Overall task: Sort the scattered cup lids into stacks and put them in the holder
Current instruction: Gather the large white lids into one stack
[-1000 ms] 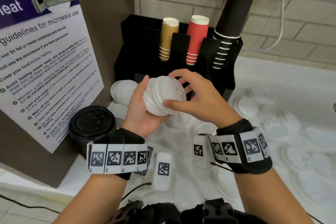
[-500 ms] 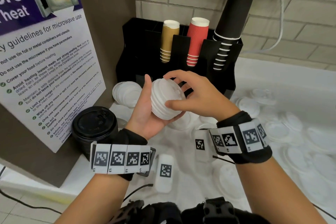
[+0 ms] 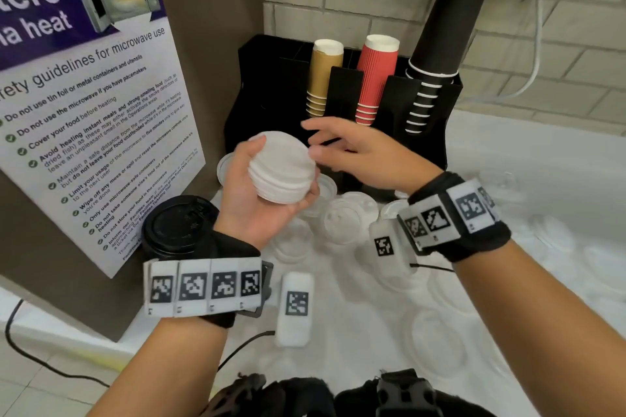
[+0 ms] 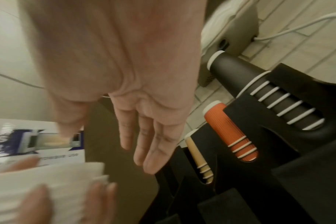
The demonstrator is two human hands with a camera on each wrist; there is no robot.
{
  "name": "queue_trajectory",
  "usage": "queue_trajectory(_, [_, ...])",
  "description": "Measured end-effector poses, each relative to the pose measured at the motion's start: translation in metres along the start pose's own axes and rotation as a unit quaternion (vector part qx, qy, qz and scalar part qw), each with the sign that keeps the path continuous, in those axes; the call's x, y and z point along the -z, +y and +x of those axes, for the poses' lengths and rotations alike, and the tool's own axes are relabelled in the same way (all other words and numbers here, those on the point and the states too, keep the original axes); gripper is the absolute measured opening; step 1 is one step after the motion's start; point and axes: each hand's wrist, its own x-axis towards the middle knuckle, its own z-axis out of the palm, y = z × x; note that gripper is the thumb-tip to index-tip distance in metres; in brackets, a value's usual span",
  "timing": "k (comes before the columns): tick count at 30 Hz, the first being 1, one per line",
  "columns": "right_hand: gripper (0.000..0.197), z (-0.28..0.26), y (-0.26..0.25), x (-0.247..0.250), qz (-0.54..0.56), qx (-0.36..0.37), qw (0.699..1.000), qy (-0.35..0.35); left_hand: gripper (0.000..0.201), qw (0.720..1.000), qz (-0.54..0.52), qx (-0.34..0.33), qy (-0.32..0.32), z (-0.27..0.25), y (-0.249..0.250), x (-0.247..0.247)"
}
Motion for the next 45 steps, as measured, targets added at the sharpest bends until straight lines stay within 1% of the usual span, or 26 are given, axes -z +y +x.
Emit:
queue_trajectory(2, [0.041, 0.008, 0.013, 0.009, -0.016, -0.034, 0.999, 0.015, 0.042, 1.0, -0.008, -0.027, 0.014, -0.003, 0.016, 0.0])
queue_trajectory(3, [0.038, 0.012, 0.019, 0.011, -0.037, -0.047, 0.998, 0.009, 0.039, 0.999, -0.006, -0.04, 0.021, -0.004, 0.023, 0.0])
queue_trajectory(4, [0.034, 0.016, 0.025, 0.011, -0.065, -0.055, 0.996, -0.008, 0.036, 0.998, -0.005, -0.051, 0.028, -0.006, 0.029, 0.0])
queue_trajectory(6, [0.031, 0.023, 0.032, 0.004, -0.14, -0.048, 0.987, -0.06, 0.033, 0.997, -0.007, -0.067, 0.035, -0.009, 0.037, 0.0])
queue_trajectory(8, [0.034, 0.03, 0.032, -0.014, -0.23, -0.026, 0.964, -0.128, 0.034, 0.996, -0.008, -0.074, 0.042, -0.01, 0.041, -0.001])
queue_trajectory(11, [0.048, 0.04, 0.03, -0.052, -0.318, -0.018, 0.923, -0.214, 0.038, 0.996, 0.001, -0.078, 0.051, -0.009, 0.042, 0.0])
queue_trajectory(13, [0.063, 0.043, 0.031, -0.077, -0.357, -0.015, 0.905, -0.231, 0.038, 0.996, 0.005, -0.07, 0.053, -0.008, 0.04, 0.0])
queue_trajectory(16, [0.08, 0.044, 0.033, -0.103, -0.43, 0.018, 0.872, -0.233, 0.035, 0.997, -0.005, -0.06, 0.052, -0.007, 0.037, 0.002])
queue_trajectory(18, [0.084, 0.044, 0.034, -0.108, -0.458, 0.019, 0.855, -0.243, 0.035, 0.998, -0.012, -0.053, 0.044, -0.007, 0.037, 0.003])
queue_trajectory(21, [0.092, 0.045, 0.034, -0.098, -0.47, -0.02, 0.833, -0.292, 0.051, 0.999, -0.021, -0.037, 0.02, -0.007, 0.037, 0.004])
queue_trajectory(23, [0.098, 0.044, 0.033, -0.09, -0.476, -0.023, 0.826, -0.301, 0.053, 0.999, -0.017, -0.031, 0.009, -0.005, 0.036, 0.003])
queue_trajectory(24, [0.098, 0.044, 0.032, -0.09, -0.475, -0.009, 0.83, -0.292, 0.053, 0.999, -0.018, -0.029, 0.007, -0.005, 0.035, 0.002])
queue_trajectory(25, [0.096, 0.044, 0.032, -0.092, -0.465, 0.01, 0.841, -0.276, 0.055, 0.999, -0.02, -0.026, 0.007, -0.004, 0.034, 0.001])
queue_trajectory(27, [0.088, 0.043, 0.031, -0.102, -0.434, 0.046, 0.866, -0.245, 0.06, 0.999, -0.021, -0.025, 0.009, -0.003, 0.032, -0.001])
queue_trajectory(28, [0.082, 0.044, 0.03, -0.109, -0.422, 0.056, 0.872, -0.243, 0.058, 0.999, -0.018, -0.025, 0.009, -0.002, 0.031, -0.002])
queue_trajectory(30, [0.076, 0.047, 0.032, -0.121, -0.416, 0.052, 0.87, -0.261, 0.048, 1.0, -0.002, -0.028, 0.01, -0.002, 0.031, -0.002])
queue_trajectory(33, [0.076, 0.049, 0.036, -0.13, -0.433, 0.036, 0.856, -0.28, 0.042, 0.999, 0.01, -0.027, 0.025, -0.003, 0.031, -0.001])
queue_trajectory(38, [0.076, 0.048, 0.038, -0.128, -0.401, 0.028, 0.875, -0.268, 0.042, 0.999, 0.001, -0.035, 0.039, -0.003, 0.031, 0.002])
queue_trajectory(40, [0.079, 0.046, 0.035, -0.119, -0.373, 0.024, 0.89, -0.26, 0.039, 0.998, -0.007, -0.038, 0.04, -0.004, 0.031, 0.004])
queue_trajectory(41, [0.079, 0.044, 0.033, -0.113, -0.351, 0.019, 0.904, -0.244, 0.036, 0.998, -0.011, -0.04, 0.037, -0.004, 0.031, 0.004])
queue_trajectory(43, [0.073, 0.039, 0.027, -0.094, -0.297, 0.008, 0.934, -0.199, 0.034, 0.999, -0.012, -0.045, 0.026, -0.004, 0.032, 0.005])
queue_trajectory(45, [0.071, 0.032, 0.022, -0.071, -0.253, -0.001, 0.955, -0.156, 0.035, 0.998, -0.008, -0.055, 0.017, -0.004, 0.032, 0.005])
